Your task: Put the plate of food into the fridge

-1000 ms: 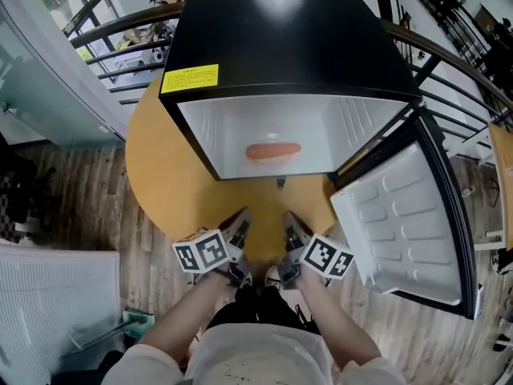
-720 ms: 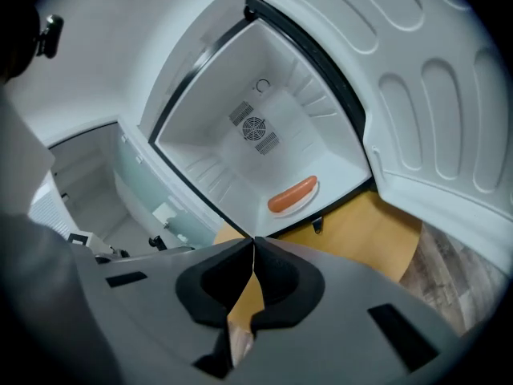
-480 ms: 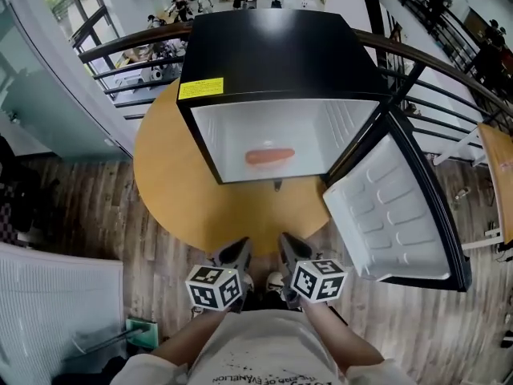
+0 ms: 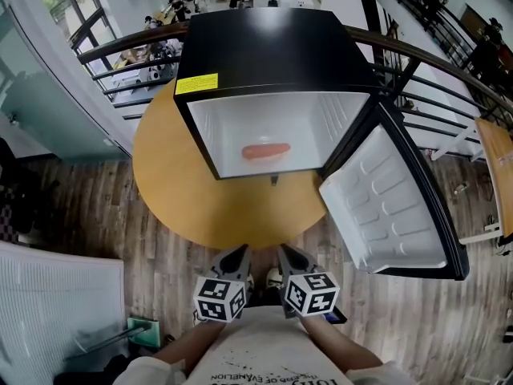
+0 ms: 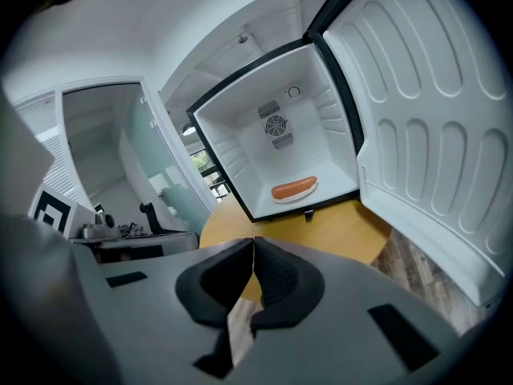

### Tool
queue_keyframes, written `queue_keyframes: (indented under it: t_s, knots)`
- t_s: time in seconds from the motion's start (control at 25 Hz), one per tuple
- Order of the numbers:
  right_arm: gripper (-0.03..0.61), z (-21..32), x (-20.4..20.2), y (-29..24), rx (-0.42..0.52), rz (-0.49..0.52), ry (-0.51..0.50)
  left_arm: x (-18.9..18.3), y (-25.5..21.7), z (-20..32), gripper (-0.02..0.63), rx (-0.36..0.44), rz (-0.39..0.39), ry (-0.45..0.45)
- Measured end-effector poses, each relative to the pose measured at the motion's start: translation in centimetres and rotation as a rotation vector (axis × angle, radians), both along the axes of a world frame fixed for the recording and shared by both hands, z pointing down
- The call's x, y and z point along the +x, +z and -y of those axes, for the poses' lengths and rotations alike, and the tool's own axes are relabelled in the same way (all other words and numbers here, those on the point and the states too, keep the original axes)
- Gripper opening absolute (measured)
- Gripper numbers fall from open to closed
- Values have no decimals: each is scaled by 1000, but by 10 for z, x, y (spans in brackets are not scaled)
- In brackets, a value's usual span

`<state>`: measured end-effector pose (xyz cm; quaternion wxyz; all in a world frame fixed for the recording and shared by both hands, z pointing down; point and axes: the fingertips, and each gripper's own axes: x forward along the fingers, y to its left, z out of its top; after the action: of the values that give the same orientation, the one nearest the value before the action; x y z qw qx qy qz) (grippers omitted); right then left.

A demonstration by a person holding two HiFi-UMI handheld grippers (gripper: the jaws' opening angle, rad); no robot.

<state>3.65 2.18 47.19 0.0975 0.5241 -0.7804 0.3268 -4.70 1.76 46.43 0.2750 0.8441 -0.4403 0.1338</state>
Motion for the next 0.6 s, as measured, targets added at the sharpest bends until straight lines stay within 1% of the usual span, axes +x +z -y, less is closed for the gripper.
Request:
queue_keyframes:
  t_s: [0.24,0.6]
  knots:
    - [26,1,-4,-1,6,-11,-17,1,1,-4,23,3,21,-4]
    - [26,2,-10,4,-9,-33,-45,-8,0,0,23,3,12,-41]
